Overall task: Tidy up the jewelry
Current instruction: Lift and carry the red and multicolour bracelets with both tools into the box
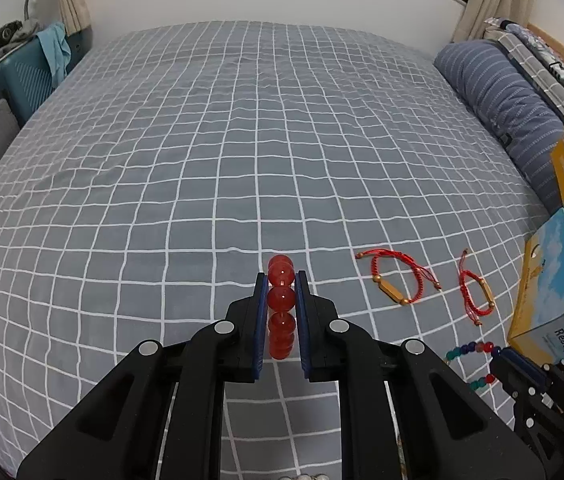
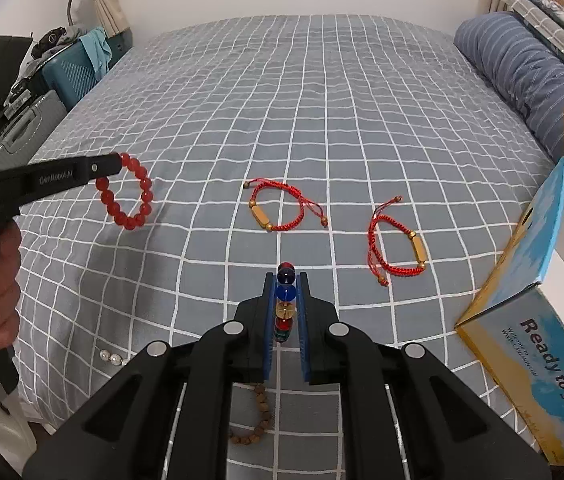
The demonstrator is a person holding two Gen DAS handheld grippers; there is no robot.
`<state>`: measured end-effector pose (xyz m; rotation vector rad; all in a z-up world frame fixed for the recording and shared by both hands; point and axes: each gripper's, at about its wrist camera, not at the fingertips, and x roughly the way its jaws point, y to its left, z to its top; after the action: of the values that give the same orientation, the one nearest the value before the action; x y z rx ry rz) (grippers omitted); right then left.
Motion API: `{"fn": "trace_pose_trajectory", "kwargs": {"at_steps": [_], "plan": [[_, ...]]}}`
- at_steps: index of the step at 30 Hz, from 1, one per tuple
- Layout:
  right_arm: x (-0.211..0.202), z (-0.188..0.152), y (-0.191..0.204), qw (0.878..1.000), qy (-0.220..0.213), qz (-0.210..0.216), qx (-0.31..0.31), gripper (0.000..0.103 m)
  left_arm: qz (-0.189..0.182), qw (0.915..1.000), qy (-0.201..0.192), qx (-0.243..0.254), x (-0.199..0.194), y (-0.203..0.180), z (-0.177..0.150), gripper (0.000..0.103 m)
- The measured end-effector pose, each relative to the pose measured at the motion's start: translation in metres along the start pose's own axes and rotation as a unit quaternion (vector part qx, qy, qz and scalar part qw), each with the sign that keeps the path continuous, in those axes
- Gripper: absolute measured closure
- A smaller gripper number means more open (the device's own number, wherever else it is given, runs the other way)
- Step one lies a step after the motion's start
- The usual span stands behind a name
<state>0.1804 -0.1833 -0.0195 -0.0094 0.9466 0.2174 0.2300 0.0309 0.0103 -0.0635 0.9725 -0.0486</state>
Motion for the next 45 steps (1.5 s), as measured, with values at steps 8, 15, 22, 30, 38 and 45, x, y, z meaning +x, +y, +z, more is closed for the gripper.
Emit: {"fn": "trace_pose_trajectory", "kwargs": {"at_steps": [8, 15, 22, 30, 38, 45], "plan": [[-0.016, 0.004, -0.004, 1.000, -0.017, 0.001, 0.001, 0.094, -0.011, 0.9999, -0.003, 0.006, -0.014, -0.011, -0.004, 0.090], [-0.034, 0.007, -0.014, 0.999, -0.037, 0.000, 0.009, 0.094, -0.012, 0.9996, -0.017, 0.018, -0.031, -0.025, -0.004, 0.090], [-0.051, 0.007, -0.033, 0.998, -0.054, -0.009, 0.023, 0.094, -0.031, 0.9987, -0.021, 0.035, -0.043, -0.046, -0.005, 0.090], [-0.072, 0.007, -0.059, 0.996, -0.074, -0.027, 0.048, 0.094, -0.046, 0.9966, -0.026, 0.062, -0.051, -0.078, -0.003, 0.090], [-0.089, 0.001, -0.093, 0.992, -0.085, -0.050, 0.080, 0.094, -0.080, 0.9922, -0.025, 0.092, -0.057, -0.118, 0.002, 0.090], [-0.105, -0.009, -0.127, 0.987, -0.091, -0.073, 0.112, 0.094, -0.104, 0.9861, -0.035, 0.125, -0.066, -0.164, 0.008, 0.090]]}}
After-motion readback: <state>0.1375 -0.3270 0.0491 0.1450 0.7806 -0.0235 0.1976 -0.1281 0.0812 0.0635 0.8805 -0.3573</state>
